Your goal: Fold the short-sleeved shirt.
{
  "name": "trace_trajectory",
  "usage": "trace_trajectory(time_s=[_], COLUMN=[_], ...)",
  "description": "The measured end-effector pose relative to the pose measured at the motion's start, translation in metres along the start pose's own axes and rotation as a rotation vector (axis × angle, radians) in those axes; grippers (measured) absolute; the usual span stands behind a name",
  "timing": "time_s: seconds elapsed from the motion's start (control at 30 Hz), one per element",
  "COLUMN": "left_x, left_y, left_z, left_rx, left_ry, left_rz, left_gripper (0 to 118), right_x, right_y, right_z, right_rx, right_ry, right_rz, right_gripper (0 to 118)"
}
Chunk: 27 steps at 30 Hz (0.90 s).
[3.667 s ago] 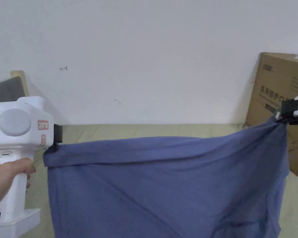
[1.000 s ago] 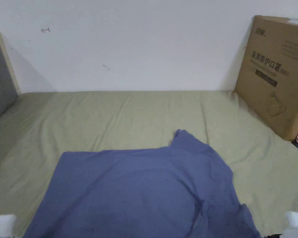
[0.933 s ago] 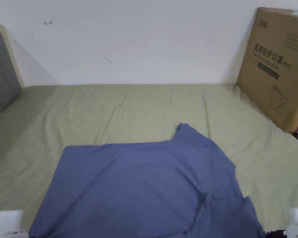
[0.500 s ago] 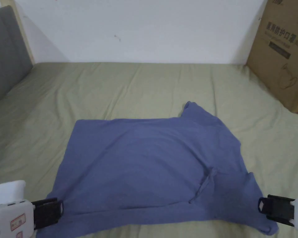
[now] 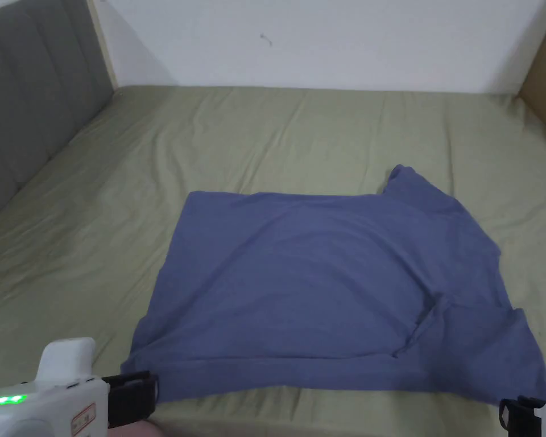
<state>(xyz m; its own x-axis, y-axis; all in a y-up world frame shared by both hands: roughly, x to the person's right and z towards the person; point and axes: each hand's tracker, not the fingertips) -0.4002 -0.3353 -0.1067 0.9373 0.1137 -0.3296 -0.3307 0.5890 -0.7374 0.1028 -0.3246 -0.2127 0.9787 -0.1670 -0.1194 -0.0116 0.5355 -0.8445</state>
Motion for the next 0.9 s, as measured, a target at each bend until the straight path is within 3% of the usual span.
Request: trace_trajectory(time_s=[0.03, 0.17, 0.2, 0.27, 0.3, 0.37, 0.4, 0.43, 0.67, 0.7, 0.77, 0.9], left_x=[-0.004, -0.019, -0.019, -0.019, -0.018, -0.012, -0.011, -0.011, 0.0, 0.0, 0.002, 0.0], left_y=[0.001, 0.006, 0.006, 0.007, 0.006, 0.007, 0.011, 0.011, 0.012, 0.013, 0.015, 0.019], left_z=[-0.008, -0.045, -0.048, -0.06, -0.067, -0.072, -0.068, -0.065, -0.049, -0.047, -0.041, -0.035], left_rx=[-0.01, -0.116, -0.115, -0.118, -0.128, -0.141, -0.147, -0.135, -0.139, -0.139, -0.128, -0.121], left_ry=[0.001, 0.021, 0.017, -0.015, -0.016, 0.004, 0.016, 0.019, 0.029, 0.03, 0.035, 0.03], left_rz=[0.013, 0.07, 0.076, 0.076, 0.074, 0.024, 0.009, 0.006, -0.069, -0.072, -0.073, -0.056], left_gripper=[109, 100, 89, 41, 29, 21, 5, 1, 1, 1, 1, 1], right_x=[0.002, -0.001, -0.001, 0.001, 0.004, 0.01, 0.012, 0.014, 0.033, 0.035, 0.041, 0.056], right_y=[0.0, 0.001, 0.001, 0.0, -0.001, -0.001, 0.0, -0.001, 0.002, 0.004, 0.008, 0.015], right_z=[-0.002, -0.008, -0.009, -0.012, -0.013, -0.016, -0.016, -0.015, -0.004, -0.003, -0.002, -0.007], right_rx=[-0.003, -0.033, -0.038, -0.046, -0.052, -0.061, -0.065, -0.057, -0.027, -0.02, -0.009, 0.008], right_ry=[-0.009, -0.04, -0.045, -0.046, -0.045, -0.034, -0.035, -0.035, -0.052, -0.057, -0.087, -0.114], right_rz=[0.011, 0.076, 0.083, 0.074, 0.062, 0.023, 0.007, -0.005, -0.037, -0.034, -0.021, -0.024], right_gripper=[2, 2, 2, 2, 2, 2, 2, 2, 5, 14, 68, 79])
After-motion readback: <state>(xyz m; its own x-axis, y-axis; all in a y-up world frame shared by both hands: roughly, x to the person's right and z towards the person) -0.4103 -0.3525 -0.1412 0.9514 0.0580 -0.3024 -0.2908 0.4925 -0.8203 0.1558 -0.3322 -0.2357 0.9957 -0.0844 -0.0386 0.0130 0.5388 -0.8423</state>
